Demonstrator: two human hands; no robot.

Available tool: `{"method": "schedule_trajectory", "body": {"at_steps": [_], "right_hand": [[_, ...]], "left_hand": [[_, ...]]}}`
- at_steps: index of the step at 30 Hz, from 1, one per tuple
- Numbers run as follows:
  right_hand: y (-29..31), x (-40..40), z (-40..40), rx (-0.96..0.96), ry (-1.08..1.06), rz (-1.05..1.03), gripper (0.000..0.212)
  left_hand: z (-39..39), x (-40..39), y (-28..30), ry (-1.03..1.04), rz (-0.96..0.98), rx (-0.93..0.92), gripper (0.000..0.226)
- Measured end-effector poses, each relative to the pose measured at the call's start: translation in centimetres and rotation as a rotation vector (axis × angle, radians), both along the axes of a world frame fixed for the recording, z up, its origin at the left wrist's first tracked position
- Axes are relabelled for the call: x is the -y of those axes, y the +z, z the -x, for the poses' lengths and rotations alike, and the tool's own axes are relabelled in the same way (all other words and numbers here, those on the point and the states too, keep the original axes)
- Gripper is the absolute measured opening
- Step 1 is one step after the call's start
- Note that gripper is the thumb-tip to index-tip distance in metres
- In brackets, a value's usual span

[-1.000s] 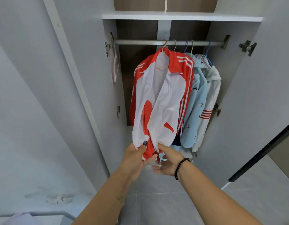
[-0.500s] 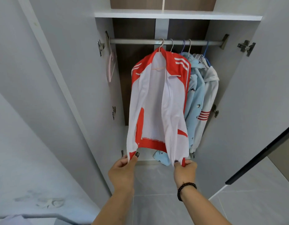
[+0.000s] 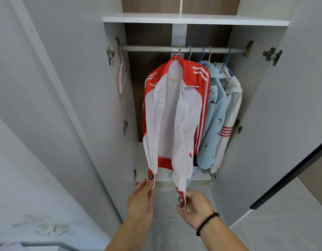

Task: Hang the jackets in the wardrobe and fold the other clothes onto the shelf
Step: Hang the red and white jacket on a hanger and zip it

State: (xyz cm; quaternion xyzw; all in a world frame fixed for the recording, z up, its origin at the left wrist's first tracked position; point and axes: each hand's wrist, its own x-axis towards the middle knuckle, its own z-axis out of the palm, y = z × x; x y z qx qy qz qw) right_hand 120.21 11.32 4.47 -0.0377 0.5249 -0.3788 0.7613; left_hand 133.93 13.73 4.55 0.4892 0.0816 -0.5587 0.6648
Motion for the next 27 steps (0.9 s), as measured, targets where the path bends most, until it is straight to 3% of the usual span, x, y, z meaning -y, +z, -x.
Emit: {"method": "schedule_trajectory", "body": {"at_steps": [4,7,9,16,22,27], "right_hand": [[1.5,-0.6,-0.4,0.2,-0.096,0.079,0.016],[2.8,-1.6,-0.5,0.34,-0.163,0.087,0.027],[3.8,-2.3,-0.7,0.381,-0.163,0.082,0.028],[7.0,-2.8,-1.4,0.469,-0.156,0.18,0.015],[7.8,-2.1,-0.7,0.343,-0.187,0.271,0.007],[7.5,-2.5,-0.6,0.322,-0.086,0.29,0.015]], "left_hand": [[0.1,-0.3,1.6,-0.047,0.086,-0.253,0.016],[0.0,-0.6,3.4,-0.128,0.21,-0.374,0.029],[-0.2,-0.9,4.6,-0.193,0.278,-0.41,0.022],[-0.6,-1.3,7.2,-0.432,0.326,-0.173,0.02],[-2.0,-0.9,7.4,-0.499,0.296,0.022,0.02],[-2.9,-0.7,7.3,-0.555,0.342,0.08,0.029]]}}
